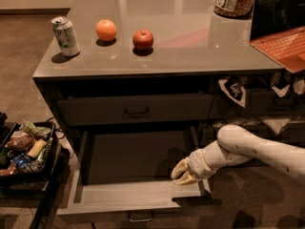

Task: Open middle drawer

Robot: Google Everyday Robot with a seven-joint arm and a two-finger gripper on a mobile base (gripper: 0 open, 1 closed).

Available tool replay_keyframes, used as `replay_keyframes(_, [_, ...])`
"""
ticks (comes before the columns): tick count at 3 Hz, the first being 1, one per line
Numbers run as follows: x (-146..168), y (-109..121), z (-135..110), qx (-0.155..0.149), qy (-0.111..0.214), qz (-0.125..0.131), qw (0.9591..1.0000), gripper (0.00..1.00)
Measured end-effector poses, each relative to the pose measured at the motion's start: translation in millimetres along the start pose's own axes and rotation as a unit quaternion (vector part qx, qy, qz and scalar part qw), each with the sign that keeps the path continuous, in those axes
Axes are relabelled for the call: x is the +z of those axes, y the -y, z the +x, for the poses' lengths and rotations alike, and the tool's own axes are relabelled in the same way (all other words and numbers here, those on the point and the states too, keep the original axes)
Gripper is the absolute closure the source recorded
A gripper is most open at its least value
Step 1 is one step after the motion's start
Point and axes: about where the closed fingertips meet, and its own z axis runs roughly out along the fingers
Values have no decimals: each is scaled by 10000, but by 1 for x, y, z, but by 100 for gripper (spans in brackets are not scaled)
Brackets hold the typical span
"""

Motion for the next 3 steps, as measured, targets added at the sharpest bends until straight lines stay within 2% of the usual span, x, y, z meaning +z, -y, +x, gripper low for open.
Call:
replay_keyframes(1, [2,9,0,-126,-25,6,9999,88])
replay_keyframes(2, [8,27,7,-324,-75,113,9994,100])
replay_keyframes(3, [19,32,19,-542,-50,423,9976,100])
